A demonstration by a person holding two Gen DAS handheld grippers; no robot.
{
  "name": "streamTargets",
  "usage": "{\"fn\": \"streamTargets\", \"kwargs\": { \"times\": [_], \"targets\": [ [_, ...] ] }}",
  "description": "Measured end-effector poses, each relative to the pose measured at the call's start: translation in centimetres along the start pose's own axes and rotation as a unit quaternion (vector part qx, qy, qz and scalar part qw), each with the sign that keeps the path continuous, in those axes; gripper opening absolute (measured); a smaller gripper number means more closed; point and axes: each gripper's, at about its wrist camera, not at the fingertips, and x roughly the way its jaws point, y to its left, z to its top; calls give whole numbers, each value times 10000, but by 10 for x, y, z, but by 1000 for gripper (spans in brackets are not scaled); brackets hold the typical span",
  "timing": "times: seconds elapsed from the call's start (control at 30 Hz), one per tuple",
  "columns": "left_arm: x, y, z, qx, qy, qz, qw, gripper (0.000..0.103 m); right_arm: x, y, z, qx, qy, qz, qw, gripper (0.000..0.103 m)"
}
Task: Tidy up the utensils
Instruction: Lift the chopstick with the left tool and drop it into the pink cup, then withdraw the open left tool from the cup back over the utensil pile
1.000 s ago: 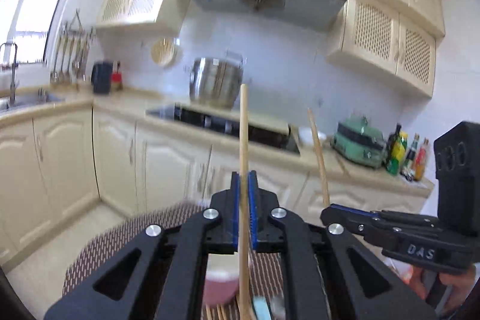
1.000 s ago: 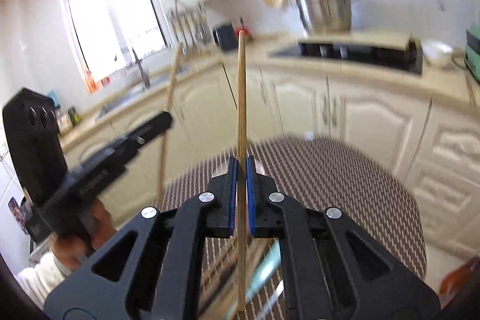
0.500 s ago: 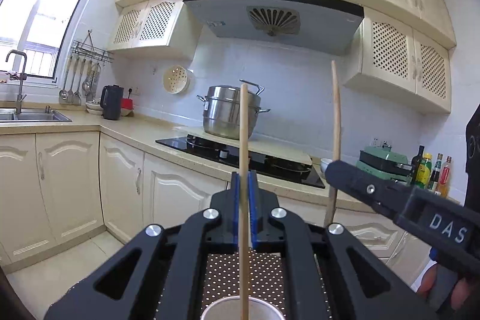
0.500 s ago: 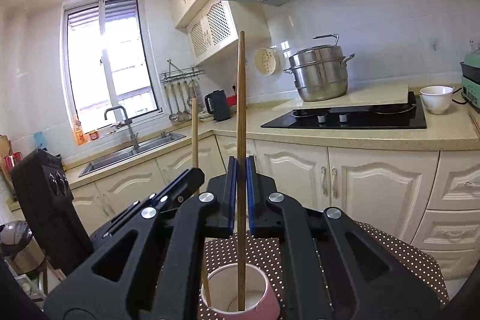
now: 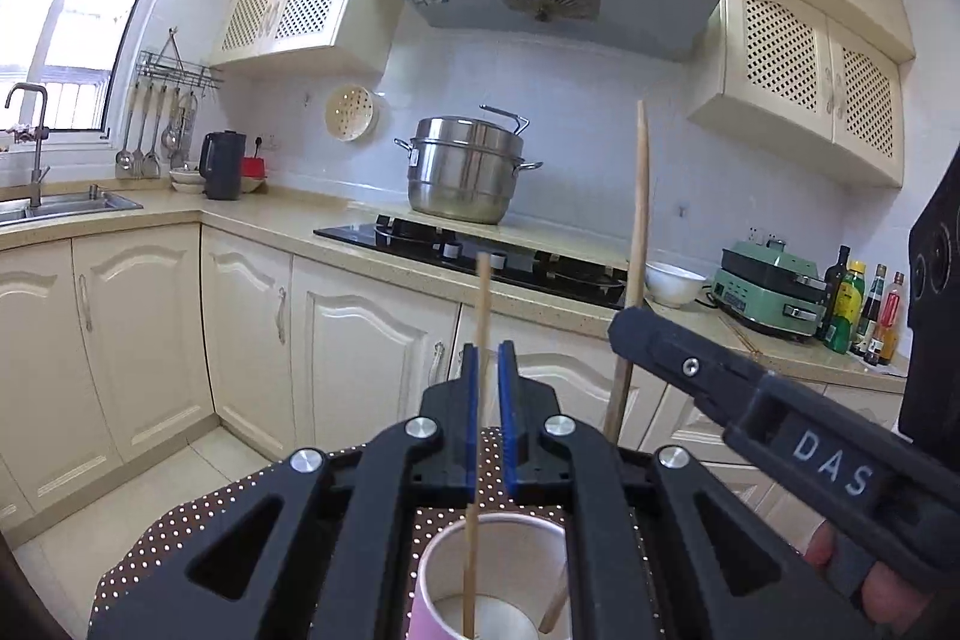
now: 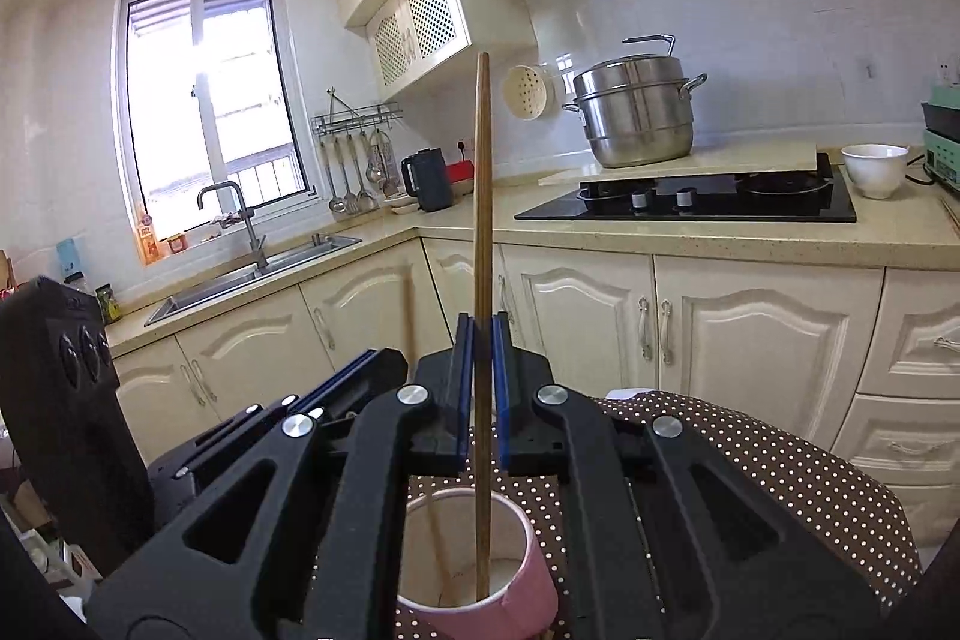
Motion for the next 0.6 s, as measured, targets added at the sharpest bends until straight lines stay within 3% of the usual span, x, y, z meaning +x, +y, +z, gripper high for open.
{"fn": "streamTargets", "kwargs": {
  "times": [0.03, 0.1, 0.27, 0.33, 0.43, 0.6],
  "targets": [
    [-2, 0, 0, -29, 21, -28, 10000, 19, -1, 0, -1, 0, -2, -11, 10000, 7],
    [-6, 1, 0, -80, -3, 14, 10000, 30, -4, -1, -3, 14, 0, -38, 10000, 7],
    [-19, 3, 2, -163, -13, 4, 9999, 45, -9, -4, -8, 49, 22, -77, 10000, 7],
    [-27, 4, 4, -196, -41, 91, 9998, 56, -11, -4, -10, 84, 38, -72, 9999, 7],
    [-40, 6, 8, -188, -105, 318, 9993, 64, -13, -3, -14, 97, 92, -54, 9999, 7],
    [-56, 10, 8, -4, -46, 831, 9965, 70, -16, 2, -21, 100, 181, -45, 9998, 7]
  ]
}}
